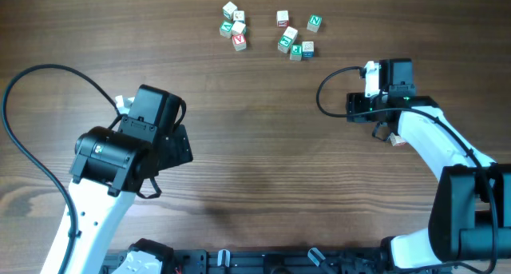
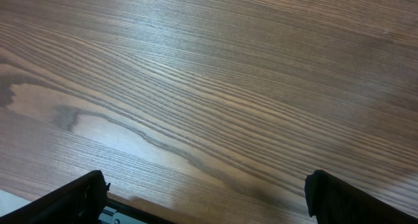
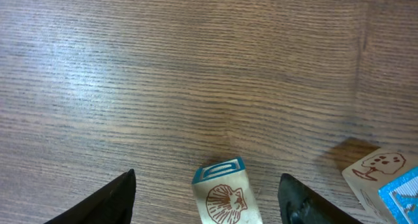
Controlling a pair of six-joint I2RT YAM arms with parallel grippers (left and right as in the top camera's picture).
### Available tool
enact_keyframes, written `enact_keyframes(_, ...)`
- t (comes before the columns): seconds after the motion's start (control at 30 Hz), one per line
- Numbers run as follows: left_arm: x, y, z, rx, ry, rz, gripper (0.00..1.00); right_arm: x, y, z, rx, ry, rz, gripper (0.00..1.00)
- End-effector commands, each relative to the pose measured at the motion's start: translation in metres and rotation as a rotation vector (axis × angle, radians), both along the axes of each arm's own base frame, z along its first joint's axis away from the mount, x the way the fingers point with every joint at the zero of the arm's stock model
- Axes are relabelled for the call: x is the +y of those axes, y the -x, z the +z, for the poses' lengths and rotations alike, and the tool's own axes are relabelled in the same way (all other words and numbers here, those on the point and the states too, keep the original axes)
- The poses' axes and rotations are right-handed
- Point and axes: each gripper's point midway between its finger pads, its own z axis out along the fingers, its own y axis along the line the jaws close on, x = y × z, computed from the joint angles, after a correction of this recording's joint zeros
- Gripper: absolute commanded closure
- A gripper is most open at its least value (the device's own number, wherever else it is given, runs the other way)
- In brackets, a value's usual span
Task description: Form a circle
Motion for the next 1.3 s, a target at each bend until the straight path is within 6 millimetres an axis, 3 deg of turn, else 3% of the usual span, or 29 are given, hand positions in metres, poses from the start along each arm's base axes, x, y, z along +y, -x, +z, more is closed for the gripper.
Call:
enact_keyframes(0.0, 0.004, 0.001, 0.002, -0.014, -0.004, 0.027, 0.0, 0.003, 0.012, -0.014, 0.039, 0.0, 0.043, 0.35)
enact_keyframes(0.17, 0.004, 0.001, 0.002, -0.014, -0.004, 0.027, 0.0, 0.003, 0.017, -0.03, 0.081, 0.001, 0.043, 0.4)
enact_keyframes(0.33, 0.004, 0.001, 0.002, -0.014, -0.004, 0.027, 0.0, 0.003, 0.018, -0.032, 0.089, -0.001, 0.039, 0.52)
enact_keyframes(0.63, 0.004, 0.001, 0.002, -0.014, -0.004, 0.027, 0.0, -0.005, 0.018, -0.033, 0.111, -0.076, -0.241, 0.8)
enact_keyframes(0.9, 0.004, 0.001, 0.002, -0.014, -0.004, 0.027, 0.0, -0.032, 0.028, -0.036, 0.125, -0.012, -0.507, 0.76)
enact_keyframes(1.0, 0.004, 0.001, 0.002, -0.014, -0.004, 0.027, 0.0, -0.031, 0.027, -0.035, 0.122, -0.018, -0.507, 0.65)
enact_keyframes(1.1, 0.004, 0.001, 0.002, -0.014, -0.004, 0.027, 0.0, -0.031, 0.022, -0.03, 0.113, -0.025, -0.517, 0.44)
enact_keyframes(1.27, 0.004, 0.001, 0.002, -0.014, -0.004, 0.027, 0.0, -0.021, 0.026, -0.032, 0.146, -0.082, -0.519, 0.44)
